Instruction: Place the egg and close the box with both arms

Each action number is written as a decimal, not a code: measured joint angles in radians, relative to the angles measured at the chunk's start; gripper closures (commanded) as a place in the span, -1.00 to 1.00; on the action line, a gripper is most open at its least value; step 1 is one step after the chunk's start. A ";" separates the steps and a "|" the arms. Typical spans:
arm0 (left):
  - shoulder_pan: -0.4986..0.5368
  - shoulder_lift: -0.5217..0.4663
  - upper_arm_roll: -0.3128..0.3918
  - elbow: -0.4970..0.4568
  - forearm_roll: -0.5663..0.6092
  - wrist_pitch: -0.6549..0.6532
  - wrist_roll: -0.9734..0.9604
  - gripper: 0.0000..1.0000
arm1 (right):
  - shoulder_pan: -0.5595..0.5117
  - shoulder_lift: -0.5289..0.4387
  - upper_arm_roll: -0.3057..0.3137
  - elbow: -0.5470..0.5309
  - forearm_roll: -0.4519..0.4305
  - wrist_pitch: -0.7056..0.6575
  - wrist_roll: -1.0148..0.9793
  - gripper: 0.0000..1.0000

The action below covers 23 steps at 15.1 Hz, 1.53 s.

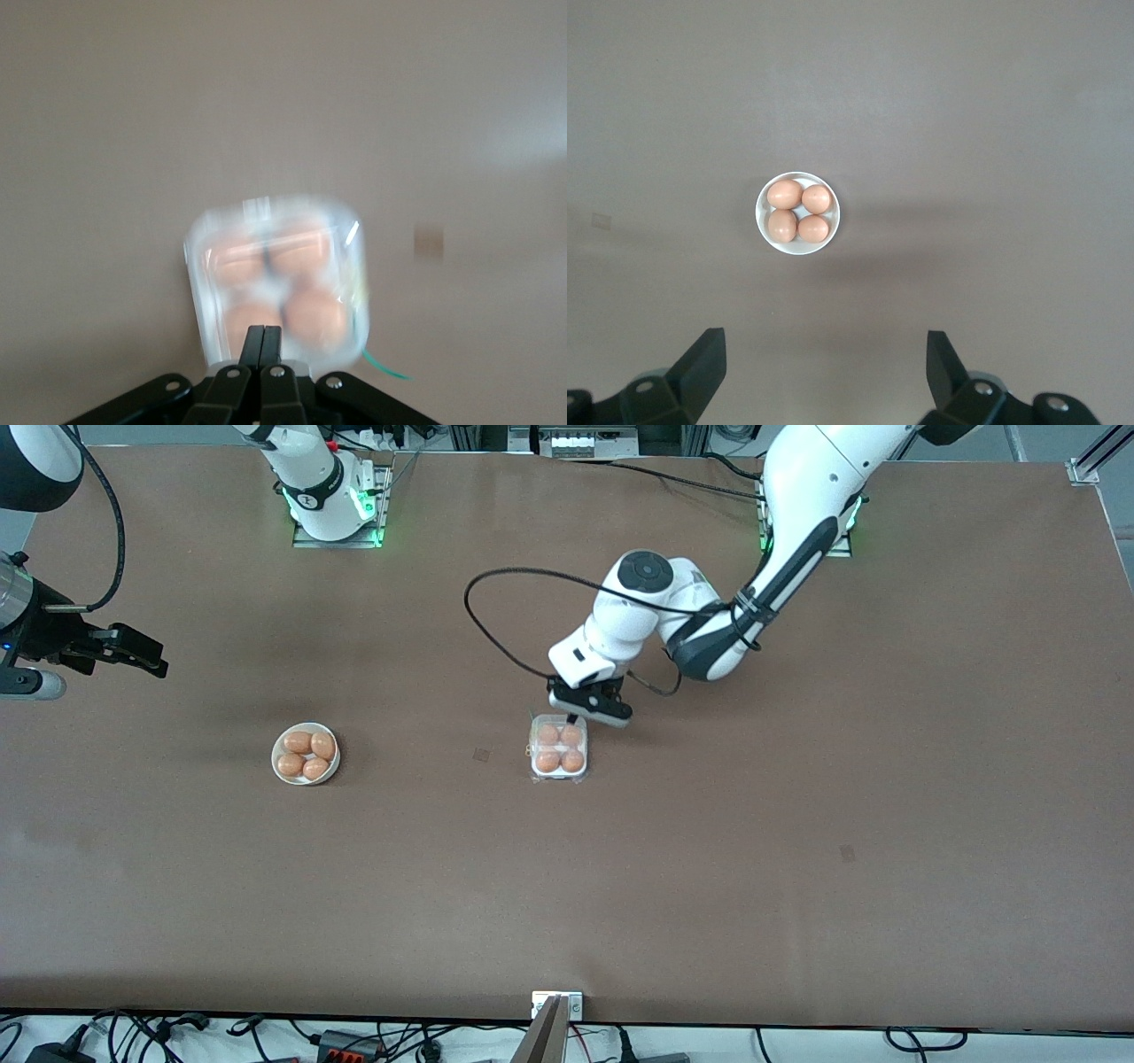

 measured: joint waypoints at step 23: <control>0.171 -0.111 -0.089 0.368 0.012 -1.320 0.793 -1.00 | -0.002 -0.001 0.007 -0.001 0.000 0.020 0.000 -1.00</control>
